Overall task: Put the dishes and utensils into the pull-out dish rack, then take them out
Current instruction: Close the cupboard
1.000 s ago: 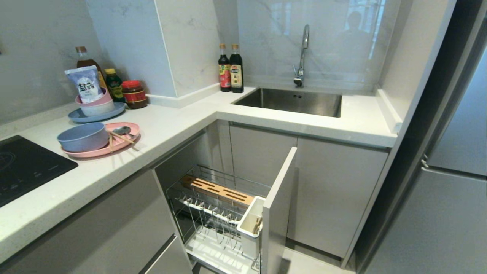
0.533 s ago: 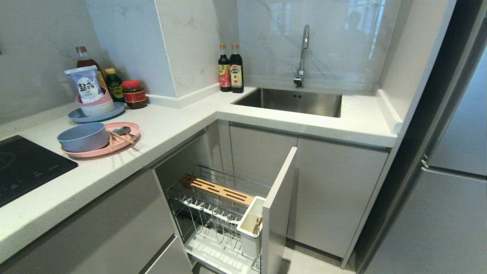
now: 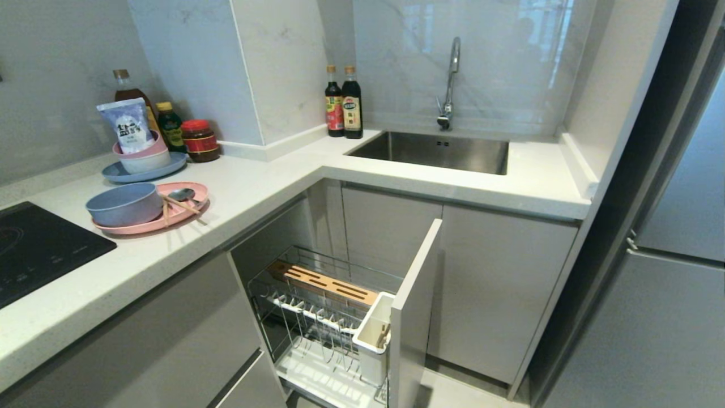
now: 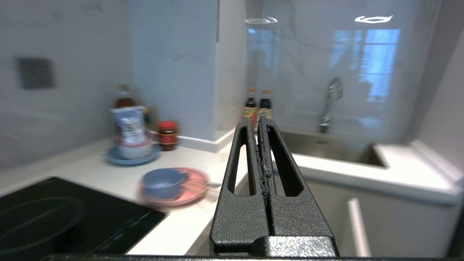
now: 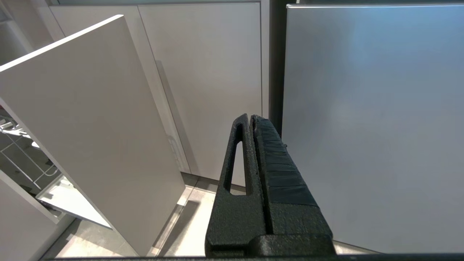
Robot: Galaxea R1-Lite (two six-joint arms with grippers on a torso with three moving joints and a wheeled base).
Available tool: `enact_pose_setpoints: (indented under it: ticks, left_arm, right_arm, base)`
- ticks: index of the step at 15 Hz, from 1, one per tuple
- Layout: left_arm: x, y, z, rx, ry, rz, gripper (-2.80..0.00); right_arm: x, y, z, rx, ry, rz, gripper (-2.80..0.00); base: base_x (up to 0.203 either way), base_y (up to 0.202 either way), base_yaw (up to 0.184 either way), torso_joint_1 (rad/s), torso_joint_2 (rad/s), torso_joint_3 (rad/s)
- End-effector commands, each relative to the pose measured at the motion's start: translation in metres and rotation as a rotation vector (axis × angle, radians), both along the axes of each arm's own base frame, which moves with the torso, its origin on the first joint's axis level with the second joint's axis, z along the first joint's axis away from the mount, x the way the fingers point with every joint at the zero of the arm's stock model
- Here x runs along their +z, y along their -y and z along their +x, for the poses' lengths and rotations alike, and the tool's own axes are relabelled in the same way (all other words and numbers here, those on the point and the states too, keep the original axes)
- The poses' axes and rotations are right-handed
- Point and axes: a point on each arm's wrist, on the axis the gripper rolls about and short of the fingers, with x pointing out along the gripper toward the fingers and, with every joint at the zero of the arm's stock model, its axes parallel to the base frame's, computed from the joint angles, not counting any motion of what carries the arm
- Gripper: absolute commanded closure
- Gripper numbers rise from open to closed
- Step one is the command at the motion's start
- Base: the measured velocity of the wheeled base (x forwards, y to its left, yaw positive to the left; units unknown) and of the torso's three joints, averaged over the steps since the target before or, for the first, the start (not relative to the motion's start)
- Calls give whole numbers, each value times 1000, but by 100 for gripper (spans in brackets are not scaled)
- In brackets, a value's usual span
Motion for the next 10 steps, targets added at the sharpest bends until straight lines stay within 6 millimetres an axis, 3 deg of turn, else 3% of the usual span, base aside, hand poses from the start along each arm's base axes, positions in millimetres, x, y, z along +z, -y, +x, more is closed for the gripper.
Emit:
enact_pose_setpoints:
  ticks: [1, 3, 5, 8, 10]
  left_arm:
    - [42, 2, 94, -76, -160, -88, 0]
    - [55, 9, 142, -199, -235, -190, 0]
    - [52, 28, 175, -370, -335, -239, 0]
    - [33, 79, 224, -574, -531, -200, 0]
    - [8, 118, 258, -629, -676, -149, 0]
  right_arm:
    - [0, 0, 0, 0, 5, 0, 0]
    - [0, 0, 0, 0, 5, 0, 0]
    - [0, 0, 0, 0, 5, 0, 0]
    - [0, 0, 0, 0, 5, 0, 0]
    - [0, 0, 0, 0, 5, 0, 0]
  base:
    - [0, 0, 0, 0, 0, 0]
    - [0, 0, 0, 0, 0, 0]
    - [0, 0, 0, 0, 0, 0]
    - [0, 0, 0, 0, 0, 0]
    - [0, 0, 0, 0, 0, 0]
